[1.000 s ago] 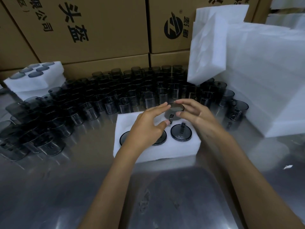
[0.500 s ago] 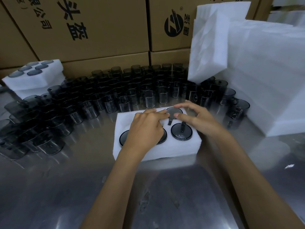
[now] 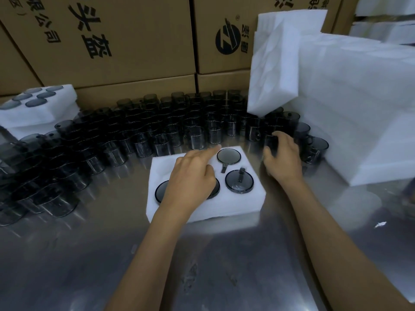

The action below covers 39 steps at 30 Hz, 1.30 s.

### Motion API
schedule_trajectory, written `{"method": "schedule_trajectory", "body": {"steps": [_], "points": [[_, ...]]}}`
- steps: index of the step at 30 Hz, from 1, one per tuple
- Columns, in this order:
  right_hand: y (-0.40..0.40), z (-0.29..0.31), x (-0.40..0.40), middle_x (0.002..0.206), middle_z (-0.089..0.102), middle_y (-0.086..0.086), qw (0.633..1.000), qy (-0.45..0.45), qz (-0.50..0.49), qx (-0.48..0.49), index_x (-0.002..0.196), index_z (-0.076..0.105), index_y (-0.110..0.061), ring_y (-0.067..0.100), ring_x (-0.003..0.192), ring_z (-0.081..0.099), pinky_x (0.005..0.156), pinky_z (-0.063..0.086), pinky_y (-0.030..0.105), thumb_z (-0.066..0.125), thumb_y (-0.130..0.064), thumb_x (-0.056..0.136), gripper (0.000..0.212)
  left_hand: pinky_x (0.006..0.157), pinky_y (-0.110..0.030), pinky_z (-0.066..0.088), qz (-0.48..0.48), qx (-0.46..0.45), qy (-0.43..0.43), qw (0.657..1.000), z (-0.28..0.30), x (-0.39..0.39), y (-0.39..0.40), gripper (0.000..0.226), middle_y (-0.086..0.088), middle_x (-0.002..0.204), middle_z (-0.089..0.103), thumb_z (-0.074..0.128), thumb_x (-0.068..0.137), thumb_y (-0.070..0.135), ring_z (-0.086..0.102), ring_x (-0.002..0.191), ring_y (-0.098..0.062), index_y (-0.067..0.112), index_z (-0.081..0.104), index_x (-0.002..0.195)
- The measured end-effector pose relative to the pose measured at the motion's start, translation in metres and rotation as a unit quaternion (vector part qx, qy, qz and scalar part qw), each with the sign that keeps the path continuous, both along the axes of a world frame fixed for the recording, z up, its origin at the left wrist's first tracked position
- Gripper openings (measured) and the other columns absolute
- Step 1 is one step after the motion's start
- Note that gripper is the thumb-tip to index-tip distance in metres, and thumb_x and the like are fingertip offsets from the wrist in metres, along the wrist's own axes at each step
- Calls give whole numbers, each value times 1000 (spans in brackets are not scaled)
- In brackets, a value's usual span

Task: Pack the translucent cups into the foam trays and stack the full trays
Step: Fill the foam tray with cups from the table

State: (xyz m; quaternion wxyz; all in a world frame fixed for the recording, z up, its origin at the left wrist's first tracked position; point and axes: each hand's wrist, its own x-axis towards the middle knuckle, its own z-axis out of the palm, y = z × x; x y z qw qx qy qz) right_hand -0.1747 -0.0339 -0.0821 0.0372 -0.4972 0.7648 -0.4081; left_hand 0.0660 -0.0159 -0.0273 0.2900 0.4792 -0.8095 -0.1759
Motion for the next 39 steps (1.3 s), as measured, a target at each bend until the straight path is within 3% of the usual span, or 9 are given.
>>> {"method": "schedule_trajectory", "body": {"steps": [5,9,12,15,21,25,30,35,39], "points": [[-1,0,2,103,62,3,998,-52,-12,-34,107,51,-17,26,97,57,73,39,32,68,-31,89,28,87,-40,48,-3,6,25,1000,2,0,-1,60,-5,131,57,39,93,4,59,98,-33,34,46,145],[6,12,9,75,55,-10,987,-117,-6,-105,95,53,-20,5,67,53,64,42,31,73,-30,86,24,73,-31,44,2,8,44,999,0,0,-3,56,-1,135,56,41,95,8,61,94,-36,37,48,142],[17,32,21,84,59,-7,958,-220,67,-171,98,54,-18,0,75,57,74,49,25,73,-17,88,22,69,-20,42,6,18,86,996,-2,1,-7,52,8,135,58,44,96,11,60,89,-30,38,50,140],[33,57,39,106,67,1,902,-320,208,-200,113,52,-7,5,95,65,82,50,18,67,1,91,28,85,-13,45,1,27,166,986,2,2,-8,51,17,133,59,48,96,9,58,103,-4,33,50,141],[56,78,67,128,67,9,852,-348,387,-59,138,46,-10,18,116,65,90,53,24,64,-7,89,52,87,-13,49,-62,111,292,948,12,12,-15,59,14,134,58,63,93,4,57,118,0,30,47,144],[56,74,67,125,70,1,859,-339,382,-36,137,47,-15,14,117,65,95,52,23,63,-7,92,49,94,-27,53,-93,182,286,936,14,20,-19,42,5,113,72,65,88,-2,69,101,-19,29,63,117],[46,61,68,122,71,-4,886,-303,351,-30,131,58,-19,8,116,64,93,51,18,61,-6,97,37,82,-19,47,-40,154,228,961,13,25,-20,21,14,94,75,76,84,17,68,92,1,26,63,97],[34,53,70,113,73,-7,920,-276,271,-68,127,65,-21,1,107,67,92,52,19,70,-16,92,35,64,-5,42,30,65,153,986,9,21,-16,27,17,79,69,83,77,33,62,81,6,25,57,79],[29,47,78,107,73,-12,939,-215,262,-63,117,71,-20,0,96,68,90,53,18,76,-24,88,30,78,-35,52,68,17,86,994,11,24,-16,29,10,85,67,82,77,35,62,90,-11,20,57,75]]}}
